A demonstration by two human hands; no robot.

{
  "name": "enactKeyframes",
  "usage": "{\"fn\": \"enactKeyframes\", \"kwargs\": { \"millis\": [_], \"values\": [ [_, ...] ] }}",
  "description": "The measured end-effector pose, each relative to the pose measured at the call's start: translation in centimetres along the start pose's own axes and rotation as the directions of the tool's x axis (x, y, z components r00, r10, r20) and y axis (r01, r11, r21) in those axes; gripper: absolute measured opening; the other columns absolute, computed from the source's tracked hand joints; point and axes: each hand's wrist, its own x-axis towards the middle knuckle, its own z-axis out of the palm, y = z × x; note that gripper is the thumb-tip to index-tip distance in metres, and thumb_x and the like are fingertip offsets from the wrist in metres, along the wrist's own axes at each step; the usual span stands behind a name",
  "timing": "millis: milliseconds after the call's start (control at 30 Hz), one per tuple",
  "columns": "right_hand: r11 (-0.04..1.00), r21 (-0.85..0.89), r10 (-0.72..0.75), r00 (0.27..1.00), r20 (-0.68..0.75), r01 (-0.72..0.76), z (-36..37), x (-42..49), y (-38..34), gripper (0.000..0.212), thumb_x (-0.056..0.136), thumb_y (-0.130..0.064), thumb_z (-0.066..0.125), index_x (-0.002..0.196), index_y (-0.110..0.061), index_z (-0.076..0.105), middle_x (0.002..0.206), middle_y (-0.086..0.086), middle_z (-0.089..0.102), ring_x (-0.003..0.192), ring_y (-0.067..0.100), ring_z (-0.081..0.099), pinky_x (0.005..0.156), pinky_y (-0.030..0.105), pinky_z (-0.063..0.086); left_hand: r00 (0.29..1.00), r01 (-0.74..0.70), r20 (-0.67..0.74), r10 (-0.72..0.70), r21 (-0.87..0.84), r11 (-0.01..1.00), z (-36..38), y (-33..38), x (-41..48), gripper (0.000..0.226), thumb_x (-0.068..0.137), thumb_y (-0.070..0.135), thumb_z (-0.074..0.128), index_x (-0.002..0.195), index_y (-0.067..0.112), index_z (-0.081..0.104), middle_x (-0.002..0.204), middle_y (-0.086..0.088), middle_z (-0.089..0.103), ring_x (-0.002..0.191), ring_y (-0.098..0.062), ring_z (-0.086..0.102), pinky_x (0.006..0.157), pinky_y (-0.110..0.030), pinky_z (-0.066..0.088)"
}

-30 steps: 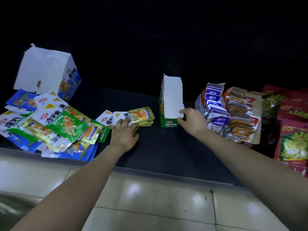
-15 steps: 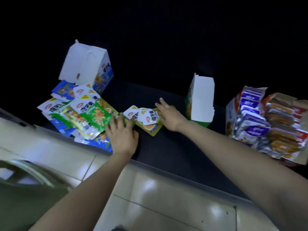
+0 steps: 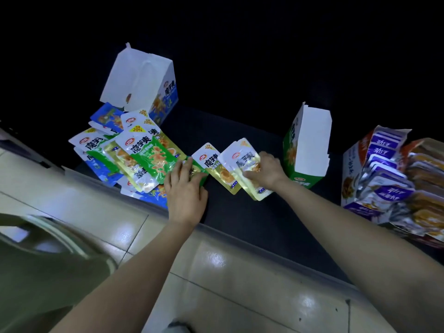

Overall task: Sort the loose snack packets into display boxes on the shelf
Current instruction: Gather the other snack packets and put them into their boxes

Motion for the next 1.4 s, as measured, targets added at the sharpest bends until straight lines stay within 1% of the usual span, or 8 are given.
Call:
{"fn": "enactKeyframes", "kwargs": {
  "millis": [200, 500, 667, 800, 1033, 1167, 1267, 1400],
  "values": [
    [0.798, 0.601, 0.015, 0.999, 0.037, -0.034, -1.0, -0.2, -2.1, 0.038, 0.087, -0.018, 0.072, 0.118, -0.008, 0.053, 0.113, 0.007, 0.065, 0.097, 0.021, 0.065, 0.073, 0.028, 0.052, 0.994, -0.032, -0.107, 0.016, -0.149, 0.988, -1.7, -0.8, 0.3, 0.03, 0.08, 0.009, 0.056, 0.107, 0.014, 0.069, 0.137, -0.012, 0.051, 0.128, -0.035, 0.042, 0.102, -0.049, 0.033],
    [0.998, 0.001, -0.055, 0.994, 0.095, 0.055, 3.4, 0.0, -5.4, 0.052, 0.089, -0.034, 0.067, 0.131, -0.013, 0.046, 0.139, 0.014, 0.039, 0.127, 0.033, 0.035, 0.103, 0.038, 0.036, 0.961, 0.241, -0.117, -0.252, -0.101, 0.965, -3.6, -3.4, 0.1, 0.038, 0.084, 0.006, 0.059, 0.121, 0.012, 0.063, 0.138, -0.022, 0.044, 0.126, -0.041, 0.037, 0.1, -0.052, 0.034],
    [0.964, 0.259, 0.027, 0.992, 0.126, -0.059, 2.8, 0.2, -5.4, 0.055, 0.082, -0.014, 0.074, 0.127, -0.02, 0.041, 0.108, 0.004, 0.061, 0.1, 0.025, 0.061, 0.09, 0.042, 0.051, 0.938, 0.315, -0.099, -0.333, -0.167, 0.934, -4.5, -3.9, 0.3, 0.031, 0.088, 0.01, 0.056, 0.116, 0.017, 0.065, 0.14, -0.019, 0.037, 0.131, -0.036, 0.03, 0.106, -0.044, 0.026],
    [0.776, 0.581, 0.144, 0.965, 0.218, -0.247, 1.8, 0.8, -5.6, 0.034, 0.085, -0.005, 0.071, 0.116, -0.003, 0.057, 0.106, 0.013, 0.067, 0.089, 0.025, 0.066, 0.077, 0.037, 0.055, 0.919, 0.356, -0.095, -0.382, -0.213, 0.91, -5.2, -4.9, 0.9, 0.025, 0.089, 0.012, 0.057, 0.109, 0.019, 0.069, 0.14, -0.015, 0.039, 0.131, -0.034, 0.031, 0.107, -0.043, 0.025],
    [0.503, 0.84, -0.169, 0.93, 0.327, -0.203, -1.0, -0.1, -10.0, 0.013, 0.094, -0.002, 0.058, 0.104, -0.008, 0.064, 0.095, 0.008, 0.071, 0.085, 0.02, 0.069, 0.078, 0.033, 0.058, 0.922, 0.314, -0.097, -0.375, -0.38, 0.87, -7.4, -4.8, 2.0, 0.021, 0.095, 0.014, 0.052, 0.108, 0.017, 0.068, 0.117, -0.005, 0.048, 0.117, -0.023, 0.04, 0.101, -0.034, 0.034],
    [0.5, 0.837, -0.25, 0.888, 0.386, -0.223, -0.5, -1.2, -12.7, 0.016, 0.096, -0.001, 0.053, 0.105, -0.006, 0.065, 0.096, 0.009, 0.072, 0.087, 0.021, 0.07, 0.085, 0.036, 0.056, 0.942, 0.335, 0.268, -0.203, -0.696, 0.635, -9.5, -3.3, 3.2, 0.028, 0.101, 0.025, 0.05, 0.127, 0.015, 0.054, 0.109, 0.003, 0.06, 0.091, -0.004, 0.059, 0.07, -0.01, 0.049],
    [0.528, 0.832, -0.253, 0.903, 0.348, -0.173, -0.4, -1.7, -14.6, 0.017, 0.097, 0.0, 0.05, 0.102, -0.008, 0.064, 0.093, 0.008, 0.071, 0.081, 0.019, 0.069, 0.078, 0.032, 0.058, 0.959, 0.273, 0.221, -0.177, -0.553, 0.787, -9.4, -3.6, 4.0, 0.041, 0.093, 0.04, 0.056, 0.126, 0.017, 0.06, 0.111, -0.001, 0.063, 0.107, -0.02, 0.06, 0.088, -0.031, 0.05],
    [0.618, 0.76, -0.153, 0.918, 0.367, -0.201, -1.4, -1.1, -16.1, 0.013, 0.097, -0.001, 0.053, 0.096, -0.009, 0.063, 0.091, 0.008, 0.068, 0.077, 0.017, 0.067, 0.065, 0.027, 0.058, 0.927, 0.36, 0.134, -0.35, -0.062, 0.931, -9.2, -6.3, 4.5, 0.05, 0.089, 0.04, 0.062, 0.136, 0.029, 0.05, 0.156, -0.008, 0.021, 0.142, -0.035, 0.011, 0.109, -0.049, 0.019]
  ]
}}
